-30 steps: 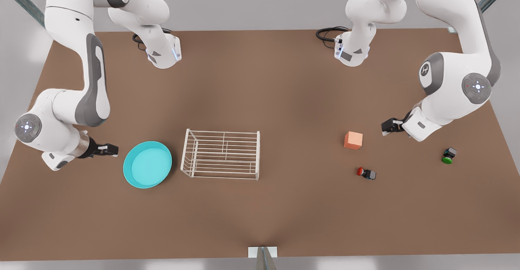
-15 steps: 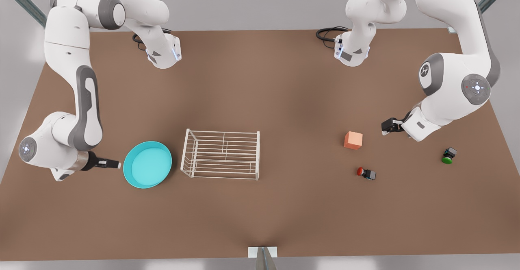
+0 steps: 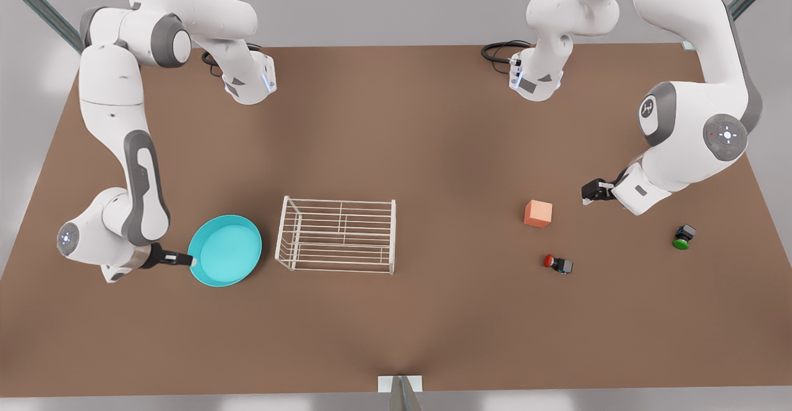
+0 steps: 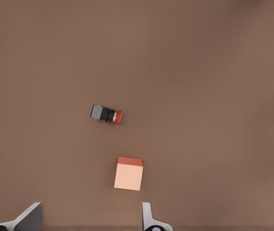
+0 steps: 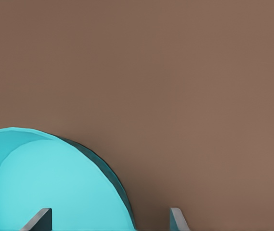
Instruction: Place the plate on the shelf with right arm and place the red button switch in the plate with left arm
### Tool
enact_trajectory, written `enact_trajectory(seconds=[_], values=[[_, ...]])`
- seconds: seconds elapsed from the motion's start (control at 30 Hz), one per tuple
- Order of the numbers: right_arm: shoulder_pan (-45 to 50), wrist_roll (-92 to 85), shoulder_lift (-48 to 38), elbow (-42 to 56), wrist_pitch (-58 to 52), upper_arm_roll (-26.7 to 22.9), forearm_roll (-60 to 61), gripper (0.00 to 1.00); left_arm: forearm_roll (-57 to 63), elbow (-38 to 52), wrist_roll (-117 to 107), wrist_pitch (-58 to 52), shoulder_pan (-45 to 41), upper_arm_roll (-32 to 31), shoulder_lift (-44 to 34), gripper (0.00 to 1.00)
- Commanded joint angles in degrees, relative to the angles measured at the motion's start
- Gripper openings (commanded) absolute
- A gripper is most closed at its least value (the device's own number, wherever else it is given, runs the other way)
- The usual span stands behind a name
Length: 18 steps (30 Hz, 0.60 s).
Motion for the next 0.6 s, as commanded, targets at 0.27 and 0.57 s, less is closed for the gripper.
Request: enact_trajectory(seconds=[0.27, 0.57], values=[[-0.8, -11.7, 0.0, -1.0, -3.7, 0.6, 0.3, 0.82, 1.5, -0.3, 0.3, -0.8, -0.1, -0.1, 0.0, 1.0], [-4.6, -14.2, 1.4, -1.0, -5.6, 3.6, 3.7, 0.78, 1.5, -0.3, 0.4, -0.8, 0.0, -0.1, 0.0, 1.0]])
